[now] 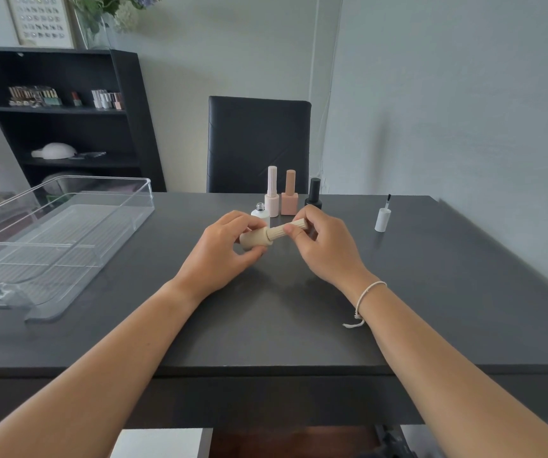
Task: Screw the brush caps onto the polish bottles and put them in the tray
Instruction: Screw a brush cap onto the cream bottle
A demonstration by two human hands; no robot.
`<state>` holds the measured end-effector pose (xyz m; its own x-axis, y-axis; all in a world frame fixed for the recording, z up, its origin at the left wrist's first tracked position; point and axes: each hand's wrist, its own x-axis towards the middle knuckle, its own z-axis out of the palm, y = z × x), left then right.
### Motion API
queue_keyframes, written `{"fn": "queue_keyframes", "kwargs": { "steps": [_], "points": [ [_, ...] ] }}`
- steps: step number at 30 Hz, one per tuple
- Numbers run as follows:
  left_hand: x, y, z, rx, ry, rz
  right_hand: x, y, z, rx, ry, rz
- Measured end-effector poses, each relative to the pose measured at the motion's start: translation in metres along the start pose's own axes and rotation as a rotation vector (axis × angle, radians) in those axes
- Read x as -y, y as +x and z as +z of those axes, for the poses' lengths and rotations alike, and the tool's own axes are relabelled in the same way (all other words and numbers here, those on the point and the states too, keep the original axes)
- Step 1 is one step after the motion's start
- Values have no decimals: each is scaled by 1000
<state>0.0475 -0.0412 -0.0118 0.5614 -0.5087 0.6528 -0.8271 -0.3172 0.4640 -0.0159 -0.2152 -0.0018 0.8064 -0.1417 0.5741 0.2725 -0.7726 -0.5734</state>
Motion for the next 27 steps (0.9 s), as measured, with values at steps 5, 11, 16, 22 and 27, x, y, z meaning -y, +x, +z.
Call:
{"fn": "queue_keyframes", "kwargs": {
  "steps": [5, 11, 16, 22, 27],
  "points": [
    [3, 0, 0, 16, -29, -17, 1, 0, 0, -9, 37, 5],
    [15, -1, -8, -26, -41, -202, -1, 5, -3, -103, 164, 46],
    [34, 0, -10, 81, 184, -414, 4, 22, -14, -71, 198, 62],
    [32, 1, -8, 145, 253, -423, 27, 70, -25, 42, 104, 23],
    [30, 0, -7, 122, 254, -425, 39, 113, -11, 120, 26, -2]
  ]
}}
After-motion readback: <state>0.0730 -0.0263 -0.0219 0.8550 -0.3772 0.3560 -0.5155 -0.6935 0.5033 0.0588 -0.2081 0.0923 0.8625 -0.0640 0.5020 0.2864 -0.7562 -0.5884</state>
